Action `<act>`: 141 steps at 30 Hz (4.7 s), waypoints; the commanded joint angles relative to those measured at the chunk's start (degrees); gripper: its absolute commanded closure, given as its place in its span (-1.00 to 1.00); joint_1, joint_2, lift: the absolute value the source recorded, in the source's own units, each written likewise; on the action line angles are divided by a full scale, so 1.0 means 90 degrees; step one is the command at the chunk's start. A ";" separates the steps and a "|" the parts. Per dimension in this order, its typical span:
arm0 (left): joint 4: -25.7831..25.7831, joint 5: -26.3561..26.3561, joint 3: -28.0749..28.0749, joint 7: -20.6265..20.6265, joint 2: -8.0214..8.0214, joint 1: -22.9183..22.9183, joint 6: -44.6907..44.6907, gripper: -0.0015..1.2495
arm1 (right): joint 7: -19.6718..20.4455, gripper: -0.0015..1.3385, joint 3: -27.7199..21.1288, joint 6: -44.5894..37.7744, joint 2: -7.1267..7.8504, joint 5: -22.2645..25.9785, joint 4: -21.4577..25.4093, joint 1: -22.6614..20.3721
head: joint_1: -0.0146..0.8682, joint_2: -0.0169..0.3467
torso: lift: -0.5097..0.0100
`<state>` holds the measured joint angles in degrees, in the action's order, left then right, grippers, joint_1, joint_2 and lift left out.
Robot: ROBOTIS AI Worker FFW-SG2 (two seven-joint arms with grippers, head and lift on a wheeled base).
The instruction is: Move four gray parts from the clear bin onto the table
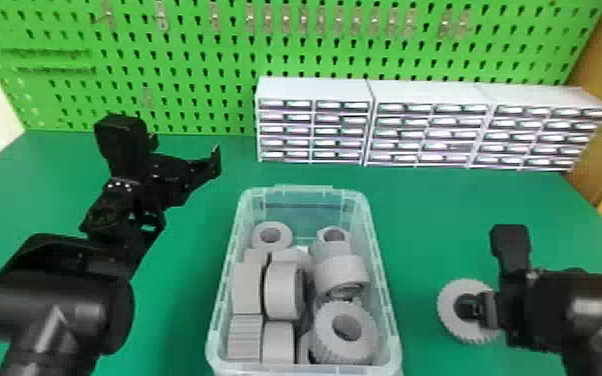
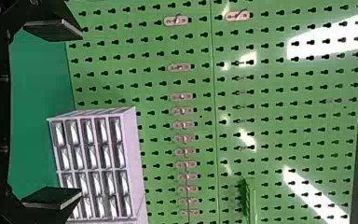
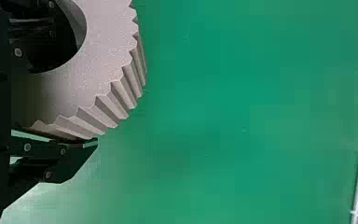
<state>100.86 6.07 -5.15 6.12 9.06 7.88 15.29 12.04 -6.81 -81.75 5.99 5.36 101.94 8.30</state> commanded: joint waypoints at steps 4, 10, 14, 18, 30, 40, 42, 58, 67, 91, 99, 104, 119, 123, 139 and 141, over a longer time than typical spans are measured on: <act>-0.0035 -0.0010 -0.0033 0.0043 0.0000 0.0033 0.0010 -0.83 | 0.0000 0.51 -0.0044 0.0021 -0.0001 0.0000 -0.0194 -0.0014 | 0.59 -0.76 | 0.77; -0.0045 -0.0010 -0.0043 0.0043 0.0000 0.0033 0.0010 -0.82 | 0.0000 0.51 -0.0034 0.0040 -0.0001 0.0000 -0.0204 -0.0004 | 0.59 -0.76 | 0.77; -0.0045 -0.0010 -0.0043 0.0043 0.0000 0.0033 0.0010 -0.82 | 0.0000 0.48 -0.0005 0.0040 0.0019 0.0000 -0.0204 0.0015 | 0.59 -0.76 | 0.77; -0.0045 -0.0010 -0.0043 0.0053 0.0000 0.0033 0.0020 -0.82 | 0.0000 0.11 -0.0024 0.0040 0.0019 0.0030 -0.0204 0.0035 | 0.59 -0.76 | 0.77; -0.0045 -0.0030 -0.0043 0.0082 0.0000 0.0043 0.0020 -0.82 | 0.0000 -0.22 0.0103 0.0099 0.0048 -0.0049 -0.0204 0.0015 | 0.59 -0.76 | 0.77; -0.0055 -0.0030 -0.0043 0.0111 0.0000 0.0043 0.0020 -0.82 | 0.0000 -0.22 0.0142 0.0099 0.0077 -0.0058 -0.0087 0.0045 | 0.59 -0.76 | 0.77; -0.0055 -0.0040 -0.0033 0.0111 0.0000 0.0043 0.0020 -0.82 | 0.0000 -0.22 0.0201 0.0079 0.0087 -0.0127 0.0079 0.0064 | 0.59 -0.76 | 0.77; -0.0064 -0.0049 -0.0053 0.0111 0.0000 0.0052 0.0030 -0.82 | 0.0000 -0.23 0.0435 -0.0165 0.0233 0.0420 0.1153 0.0426 | 0.59 -0.76 | 0.77; -0.0064 -0.0069 -0.0033 0.0111 0.0000 0.0052 0.0030 -0.82 | 0.0000 -0.23 0.0767 -0.0321 0.0507 0.1328 0.1427 0.0719 | 0.59 -0.76 | 0.77; -0.0064 -0.0098 -0.0033 0.0111 0.0000 0.0082 0.0040 -0.82 | 0.0000 -0.23 0.2349 -0.0331 0.1103 0.3086 0.1339 0.1480 | 0.59 -0.76 | 0.77; -0.0055 -0.0157 0.0143 0.0111 0.0000 0.0131 0.0040 -0.81 | 0.0000 -0.23 0.2710 -0.0263 0.1171 0.3565 0.1271 0.1666 | 0.59 -0.76 | 0.77; -0.0055 -0.0147 0.0299 0.0111 0.0000 0.0140 0.0040 -0.81 | 0.0000 -0.23 0.2915 -0.0185 0.1161 0.3828 0.1134 0.1666 | 0.59 -0.76 | 0.77; -0.0045 -0.0118 0.0699 0.0111 -0.0108 0.0072 0.0030 -0.81 | 0.0000 -0.23 0.3287 -0.0292 0.1366 0.4248 0.0909 0.1890 | 0.59 -0.76 | 0.77; -0.0045 -0.0118 0.0768 0.0111 -0.0186 0.0072 0.0030 -0.81 | 0.0000 -0.23 0.3335 -0.0302 0.1405 0.4180 0.0909 0.1920 | 0.59 -0.76 | 0.77; -0.0045 -0.0059 0.0787 0.0150 -0.0196 0.0013 0.0030 -0.81 | 0.0000 -0.23 0.3492 -0.0556 0.1493 0.4014 0.0909 0.1998 | 0.59 -0.76 | 0.77; -0.0045 -0.0059 0.0787 0.0150 -0.0196 0.0013 0.0030 -0.81 | 0.0000 -0.23 0.3453 -0.0614 0.1493 0.3965 0.0909 0.1998 | 0.59 -0.76 | 0.77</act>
<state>100.46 5.40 1.86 7.47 7.29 8.10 15.56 12.04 24.65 -86.49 19.35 41.83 110.13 26.26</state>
